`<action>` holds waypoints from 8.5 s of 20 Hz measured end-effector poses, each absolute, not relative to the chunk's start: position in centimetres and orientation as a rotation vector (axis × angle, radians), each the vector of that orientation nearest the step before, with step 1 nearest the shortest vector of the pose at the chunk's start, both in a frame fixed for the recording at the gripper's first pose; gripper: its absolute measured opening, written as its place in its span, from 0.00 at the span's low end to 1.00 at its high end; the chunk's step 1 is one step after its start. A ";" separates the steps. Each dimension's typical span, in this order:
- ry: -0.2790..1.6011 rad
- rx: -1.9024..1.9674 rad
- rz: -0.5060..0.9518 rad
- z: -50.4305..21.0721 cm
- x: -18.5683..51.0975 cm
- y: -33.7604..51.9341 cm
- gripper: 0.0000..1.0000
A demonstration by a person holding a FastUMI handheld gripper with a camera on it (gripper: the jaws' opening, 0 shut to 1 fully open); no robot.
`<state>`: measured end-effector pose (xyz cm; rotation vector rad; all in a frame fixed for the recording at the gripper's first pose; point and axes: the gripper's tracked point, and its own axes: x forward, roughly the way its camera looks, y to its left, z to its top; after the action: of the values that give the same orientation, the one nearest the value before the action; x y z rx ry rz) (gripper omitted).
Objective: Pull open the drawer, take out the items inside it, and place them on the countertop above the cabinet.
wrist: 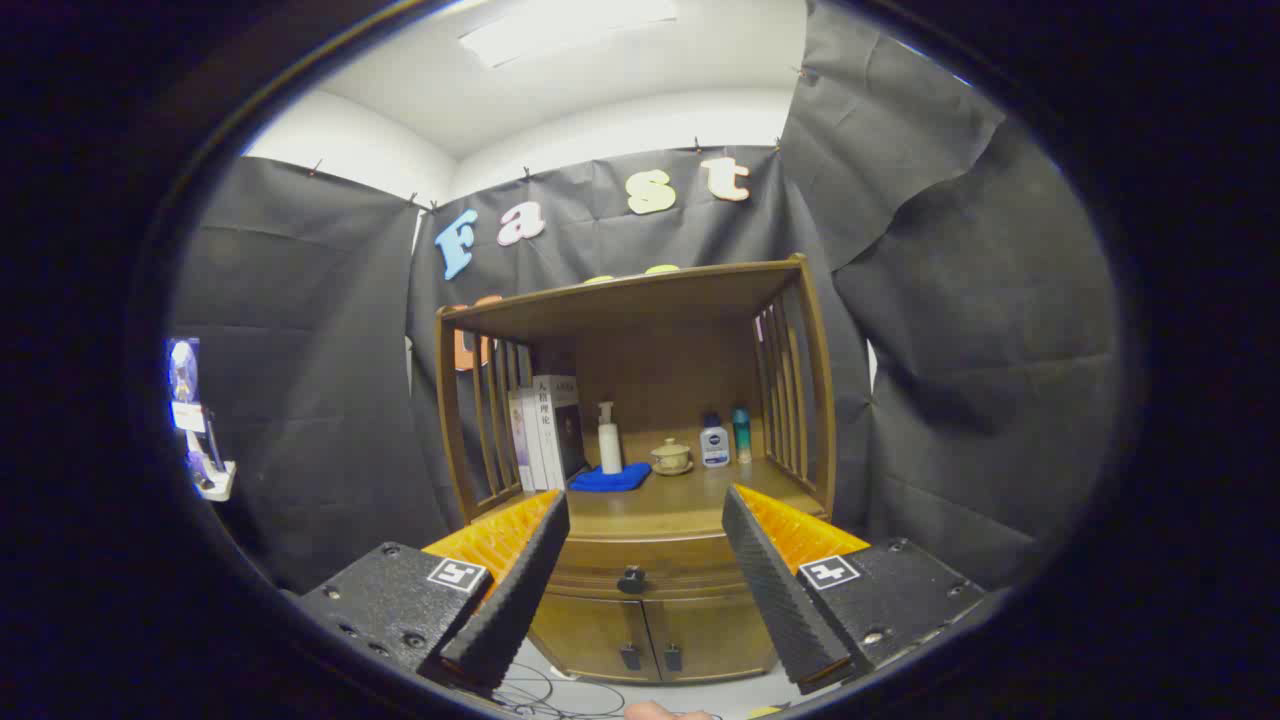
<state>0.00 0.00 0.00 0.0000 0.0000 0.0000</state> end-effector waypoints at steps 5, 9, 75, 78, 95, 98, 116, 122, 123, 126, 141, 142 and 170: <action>-0.019 -0.013 0.033 1.1 0.0 1.6 0.99; -0.016 -0.006 0.044 1.2 0.4 2.0 0.99; 0.308 0.037 -0.069 -26.3 23.6 0.1 0.48; 0.327 0.019 -0.086 -26.4 23.6 0.0 0.42; 0.325 0.014 -0.086 -26.2 15.0 0.8 0.37; 0.326 0.016 -0.082 -26.1 13.4 0.8 0.37; 0.382 0.008 -0.063 -26.9 8.2 1.5 0.40; 0.393 0.008 -0.063 -27.1 6.6 1.9 0.39; 0.397 0.004 -0.060 -27.0 6.2 1.9 0.39; 0.413 0.004 -0.046 -27.1 5.2 2.1 0.39; 0.565 0.016 0.112 -18.5 3.7 5.9 0.94; 0.566 0.019 0.125 -17.5 4.0 6.2 0.99; 1.385 0.026 -0.079 -27.7 17.6 1.7 0.90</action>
<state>17.63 1.67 -27.75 0.0256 1.3850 -0.0787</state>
